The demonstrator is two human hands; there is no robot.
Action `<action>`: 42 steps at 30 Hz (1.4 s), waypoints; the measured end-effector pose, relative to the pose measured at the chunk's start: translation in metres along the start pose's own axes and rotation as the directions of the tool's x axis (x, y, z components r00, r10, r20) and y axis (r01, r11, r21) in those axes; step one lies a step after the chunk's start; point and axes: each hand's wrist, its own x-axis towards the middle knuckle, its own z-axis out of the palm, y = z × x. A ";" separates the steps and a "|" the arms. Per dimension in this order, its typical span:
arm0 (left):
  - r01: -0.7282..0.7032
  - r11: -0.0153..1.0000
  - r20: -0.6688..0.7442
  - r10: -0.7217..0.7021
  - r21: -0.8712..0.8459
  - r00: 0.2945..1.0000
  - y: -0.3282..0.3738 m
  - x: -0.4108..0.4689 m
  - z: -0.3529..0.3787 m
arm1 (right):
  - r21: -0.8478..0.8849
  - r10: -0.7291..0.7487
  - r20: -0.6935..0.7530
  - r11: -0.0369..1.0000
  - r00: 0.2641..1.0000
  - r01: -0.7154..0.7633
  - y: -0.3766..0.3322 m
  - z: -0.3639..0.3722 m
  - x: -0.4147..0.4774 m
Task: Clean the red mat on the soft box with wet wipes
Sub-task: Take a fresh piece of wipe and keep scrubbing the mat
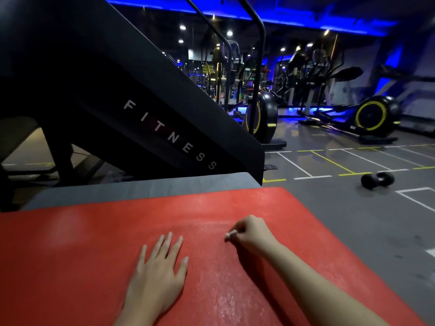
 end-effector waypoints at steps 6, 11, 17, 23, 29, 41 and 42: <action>0.001 1.000 0.030 -0.001 0.013 1.000 0.000 0.000 -0.002 | -0.036 0.033 -0.024 0.999 0.999 -0.034 0.004 0.005 0.012; 0.000 0.999 0.017 -0.001 0.038 1.000 0.001 0.002 0.002 | -0.149 -0.001 0.098 0.989 0.995 0.016 0.006 0.002 0.018; 0.003 0.999 0.031 -0.004 0.040 1.000 0.000 -0.001 0.000 | -0.098 0.019 -0.055 0.995 0.998 -0.024 0.003 0.014 0.042; -0.002 0.999 0.039 0.000 0.050 0.999 0.002 0.000 -0.001 | -0.195 -0.025 0.191 0.979 0.981 0.063 0.009 -0.005 0.029; -0.007 1.000 0.030 0.006 0.027 1.000 0.000 0.001 0.000 | -0.120 -0.022 -0.116 0.993 0.993 0.008 0.017 0.018 0.087; -0.002 1.000 0.024 0.002 0.021 1.000 -0.003 0.002 0.002 | -0.163 -0.095 0.060 0.981 0.994 0.103 0.006 0.007 0.140; -0.003 1.000 0.024 0.003 0.018 1.000 -0.003 0.003 0.002 | -0.130 -0.080 -0.035 0.989 0.996 0.075 0.006 0.016 0.152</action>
